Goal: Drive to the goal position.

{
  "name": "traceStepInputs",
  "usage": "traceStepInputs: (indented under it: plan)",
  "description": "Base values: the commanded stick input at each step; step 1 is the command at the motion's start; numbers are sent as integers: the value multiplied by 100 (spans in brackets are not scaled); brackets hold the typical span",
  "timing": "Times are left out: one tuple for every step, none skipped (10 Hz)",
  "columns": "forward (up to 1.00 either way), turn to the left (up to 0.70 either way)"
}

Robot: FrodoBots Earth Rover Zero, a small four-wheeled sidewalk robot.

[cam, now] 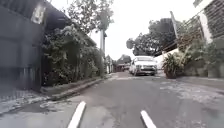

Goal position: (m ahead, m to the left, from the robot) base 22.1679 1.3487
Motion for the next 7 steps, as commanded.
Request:
traceStepInputs:
  plan:
    - [85, 0]
    - [85, 5]
    - [85, -2]
    - [85, -13]
    - [85, -34]
    - [85, -25]
    - [85, -3]
